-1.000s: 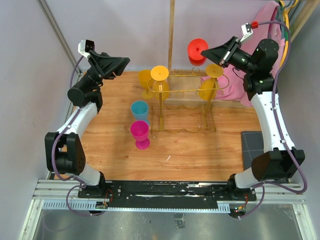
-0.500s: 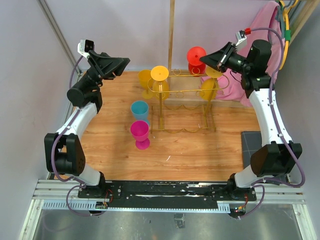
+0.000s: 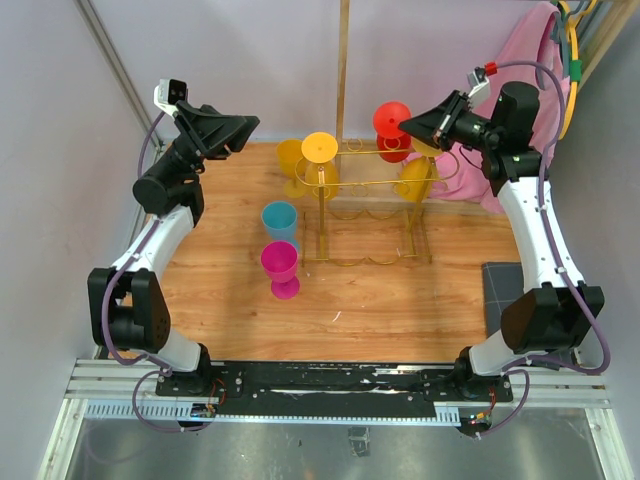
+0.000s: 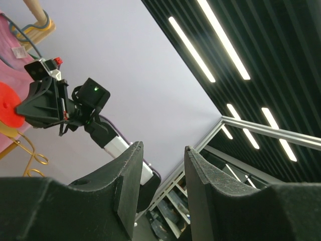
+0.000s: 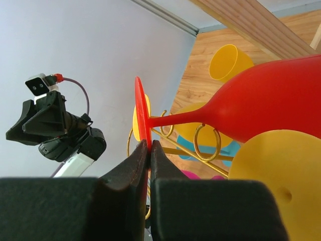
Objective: Place the wine glass upside down on the wine glass rack
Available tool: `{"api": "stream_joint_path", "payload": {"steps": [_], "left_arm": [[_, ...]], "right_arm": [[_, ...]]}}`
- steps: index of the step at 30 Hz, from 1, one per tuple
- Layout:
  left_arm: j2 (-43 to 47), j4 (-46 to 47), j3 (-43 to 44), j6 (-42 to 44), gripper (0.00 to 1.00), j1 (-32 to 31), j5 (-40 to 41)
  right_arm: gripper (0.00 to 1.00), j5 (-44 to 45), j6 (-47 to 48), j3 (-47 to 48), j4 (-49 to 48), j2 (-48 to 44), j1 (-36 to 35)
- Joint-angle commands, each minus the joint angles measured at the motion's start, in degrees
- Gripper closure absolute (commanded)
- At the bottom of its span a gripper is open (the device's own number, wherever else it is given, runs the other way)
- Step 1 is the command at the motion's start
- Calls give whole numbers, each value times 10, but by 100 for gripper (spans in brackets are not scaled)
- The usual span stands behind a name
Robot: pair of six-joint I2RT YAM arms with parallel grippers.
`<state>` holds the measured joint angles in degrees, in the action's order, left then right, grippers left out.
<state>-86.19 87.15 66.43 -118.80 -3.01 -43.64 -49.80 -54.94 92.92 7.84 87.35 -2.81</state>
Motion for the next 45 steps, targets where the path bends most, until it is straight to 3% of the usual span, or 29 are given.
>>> {"api": "stream_joint_path", "payload": {"steps": [1, 32, 45], "left_arm": [[19, 125, 0, -102, 57, 5, -5], [17, 127, -3, -101, 56, 5, -3], [18, 121, 0, -100, 56, 5, -3]], "right_arm": [[99, -15, 17, -3, 14, 2, 10], [99, -22, 23, -41, 49, -27, 12], [82, -20, 44, -58, 85, -59, 11]]}}
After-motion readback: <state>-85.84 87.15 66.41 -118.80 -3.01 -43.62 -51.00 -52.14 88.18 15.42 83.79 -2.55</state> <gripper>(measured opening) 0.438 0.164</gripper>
